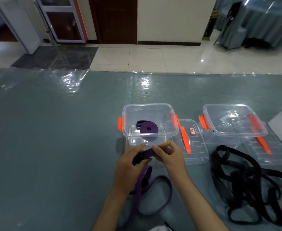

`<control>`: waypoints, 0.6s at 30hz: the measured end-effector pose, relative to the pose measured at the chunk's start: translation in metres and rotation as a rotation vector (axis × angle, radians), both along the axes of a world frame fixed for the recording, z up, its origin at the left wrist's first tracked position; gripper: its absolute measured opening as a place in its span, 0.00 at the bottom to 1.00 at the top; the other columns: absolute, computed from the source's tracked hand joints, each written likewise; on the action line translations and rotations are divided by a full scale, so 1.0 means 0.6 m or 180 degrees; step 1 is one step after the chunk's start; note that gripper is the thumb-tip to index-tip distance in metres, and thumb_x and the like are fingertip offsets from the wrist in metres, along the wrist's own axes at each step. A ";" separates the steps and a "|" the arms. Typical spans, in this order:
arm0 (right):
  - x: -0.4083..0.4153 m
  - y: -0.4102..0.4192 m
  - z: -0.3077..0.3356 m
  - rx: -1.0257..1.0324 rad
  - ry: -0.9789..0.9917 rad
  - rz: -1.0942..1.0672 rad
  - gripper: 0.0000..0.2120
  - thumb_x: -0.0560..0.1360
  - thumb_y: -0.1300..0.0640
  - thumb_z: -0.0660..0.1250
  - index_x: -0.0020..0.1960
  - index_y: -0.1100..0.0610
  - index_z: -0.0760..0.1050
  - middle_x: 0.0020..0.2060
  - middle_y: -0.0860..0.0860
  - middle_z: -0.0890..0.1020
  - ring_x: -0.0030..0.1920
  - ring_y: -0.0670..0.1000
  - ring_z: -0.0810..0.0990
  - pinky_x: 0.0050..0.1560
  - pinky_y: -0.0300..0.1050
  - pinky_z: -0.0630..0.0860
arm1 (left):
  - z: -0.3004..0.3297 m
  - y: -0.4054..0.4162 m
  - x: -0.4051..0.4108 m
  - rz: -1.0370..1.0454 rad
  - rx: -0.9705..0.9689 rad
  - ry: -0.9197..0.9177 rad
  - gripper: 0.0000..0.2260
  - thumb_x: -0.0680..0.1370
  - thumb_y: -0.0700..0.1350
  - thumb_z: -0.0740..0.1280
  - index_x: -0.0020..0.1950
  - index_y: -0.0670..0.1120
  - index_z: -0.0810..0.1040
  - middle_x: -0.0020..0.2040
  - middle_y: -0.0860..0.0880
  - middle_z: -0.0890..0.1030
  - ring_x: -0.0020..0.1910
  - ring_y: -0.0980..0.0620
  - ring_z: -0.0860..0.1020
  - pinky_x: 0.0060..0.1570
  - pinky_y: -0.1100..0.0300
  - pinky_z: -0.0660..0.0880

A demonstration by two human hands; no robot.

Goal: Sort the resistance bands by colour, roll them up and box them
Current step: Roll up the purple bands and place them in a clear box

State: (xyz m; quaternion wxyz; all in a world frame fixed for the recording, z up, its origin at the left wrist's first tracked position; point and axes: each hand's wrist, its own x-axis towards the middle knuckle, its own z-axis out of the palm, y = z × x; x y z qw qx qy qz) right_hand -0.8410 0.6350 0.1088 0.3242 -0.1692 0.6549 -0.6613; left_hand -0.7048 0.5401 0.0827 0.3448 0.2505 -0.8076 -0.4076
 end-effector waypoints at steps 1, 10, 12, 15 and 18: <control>0.001 0.001 0.004 -0.0042 -0.0066 -0.0031 0.09 0.75 0.60 0.76 0.45 0.63 0.76 0.40 0.58 0.87 0.43 0.54 0.87 0.46 0.45 0.82 | 0.001 0.000 0.002 0.0014 0.0004 0.0010 0.23 0.74 0.44 0.79 0.68 0.48 0.81 0.56 0.56 0.83 0.57 0.62 0.81 0.58 0.71 0.75; 0.011 -0.001 0.032 -0.0120 -0.0661 0.0004 0.13 0.73 0.54 0.75 0.52 0.61 0.78 0.41 0.58 0.86 0.40 0.52 0.84 0.44 0.42 0.80 | 0.020 -0.005 -0.003 0.0019 -0.1090 0.0201 0.11 0.81 0.48 0.71 0.58 0.42 0.83 0.55 0.49 0.83 0.54 0.55 0.82 0.59 0.65 0.79; 0.014 0.000 0.033 -0.0069 -0.1110 0.0110 0.13 0.74 0.52 0.74 0.52 0.60 0.78 0.42 0.57 0.85 0.41 0.50 0.83 0.46 0.43 0.80 | 0.026 -0.002 -0.003 -0.0030 -0.1123 0.0275 0.11 0.81 0.47 0.72 0.60 0.43 0.82 0.54 0.49 0.84 0.54 0.56 0.81 0.60 0.68 0.76; 0.016 -0.001 0.041 0.0011 -0.1538 0.0225 0.09 0.76 0.53 0.73 0.50 0.59 0.80 0.43 0.56 0.84 0.41 0.50 0.82 0.46 0.43 0.80 | 0.034 0.002 -0.005 0.0054 -0.1047 0.0465 0.09 0.80 0.46 0.73 0.57 0.44 0.81 0.54 0.48 0.84 0.54 0.56 0.81 0.60 0.70 0.75; 0.016 -0.006 0.049 -0.0331 -0.2046 0.0117 0.08 0.72 0.55 0.74 0.47 0.59 0.81 0.40 0.55 0.83 0.38 0.49 0.79 0.41 0.38 0.81 | 0.036 0.003 -0.008 0.0198 -0.0868 0.0622 0.08 0.80 0.46 0.73 0.53 0.41 0.84 0.55 0.48 0.85 0.56 0.56 0.82 0.60 0.67 0.77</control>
